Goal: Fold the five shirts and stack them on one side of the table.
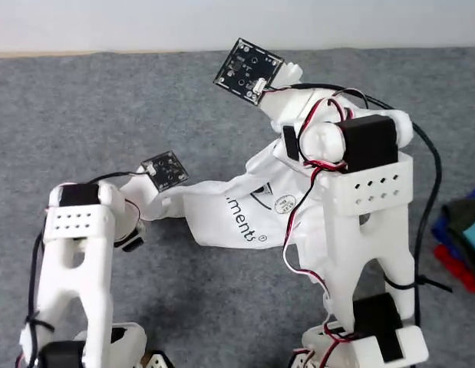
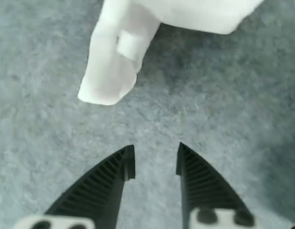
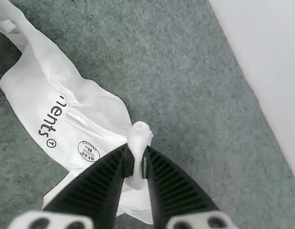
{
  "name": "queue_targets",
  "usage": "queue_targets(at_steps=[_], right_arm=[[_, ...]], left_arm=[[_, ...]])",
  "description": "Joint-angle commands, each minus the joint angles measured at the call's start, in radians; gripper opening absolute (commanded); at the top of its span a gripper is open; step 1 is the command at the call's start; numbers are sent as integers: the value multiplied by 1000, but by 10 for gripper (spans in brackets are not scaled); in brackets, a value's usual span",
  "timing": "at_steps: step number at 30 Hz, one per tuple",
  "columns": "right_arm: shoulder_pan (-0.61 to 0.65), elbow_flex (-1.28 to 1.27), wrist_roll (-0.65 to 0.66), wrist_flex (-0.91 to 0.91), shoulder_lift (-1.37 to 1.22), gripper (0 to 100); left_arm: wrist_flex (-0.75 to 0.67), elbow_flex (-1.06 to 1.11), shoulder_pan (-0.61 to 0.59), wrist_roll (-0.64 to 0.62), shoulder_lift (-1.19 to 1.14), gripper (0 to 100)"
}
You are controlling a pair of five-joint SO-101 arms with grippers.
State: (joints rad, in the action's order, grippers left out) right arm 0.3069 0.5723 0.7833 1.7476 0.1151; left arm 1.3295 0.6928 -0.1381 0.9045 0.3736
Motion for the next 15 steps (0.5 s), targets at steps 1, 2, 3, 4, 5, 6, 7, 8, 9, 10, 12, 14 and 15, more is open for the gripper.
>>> queue_targets(at_steps=[1,2,3,4,5,6,7,8,9,10,12,14,15], right_arm=[[-4,3,-11,-1,42,10],[-4,3,-11,1,42,10],[-4,3,-11,4,42,10],[-4,3,-11,4,42,10],[-4,3,-11,5,42,10],[-4,3,-11,5,42,10],[-4,3,-11,5,42,10],[-4,3,-11,5,42,10],[-4,3,-11,5,42,10],[-4,3,-11,2,41,10],[-4,3,-11,-2,41,10],[-4,2,-12,-2,41,10],[-4,2,-12,-2,41,10]], left_arm=[[-78,-33,-5,12,-51,177],[-95,-35,-5,12,-64,186],[-106,-41,-6,12,-72,194],[-109,-54,-8,12,-80,202],[-109,-73,-12,12,-83,209],[-109,-93,-14,12,-86,215],[-109,-113,-15,12,-87,219],[-109,-130,-15,12,-87,224],[-109,-145,-15,12,-87,227],[-109,-159,-15,12,-87,231],[-114,-176,-15,14,-89,236],[-129,-180,-14,14,-89,236],[-152,-173,-14,14,-91,236]])
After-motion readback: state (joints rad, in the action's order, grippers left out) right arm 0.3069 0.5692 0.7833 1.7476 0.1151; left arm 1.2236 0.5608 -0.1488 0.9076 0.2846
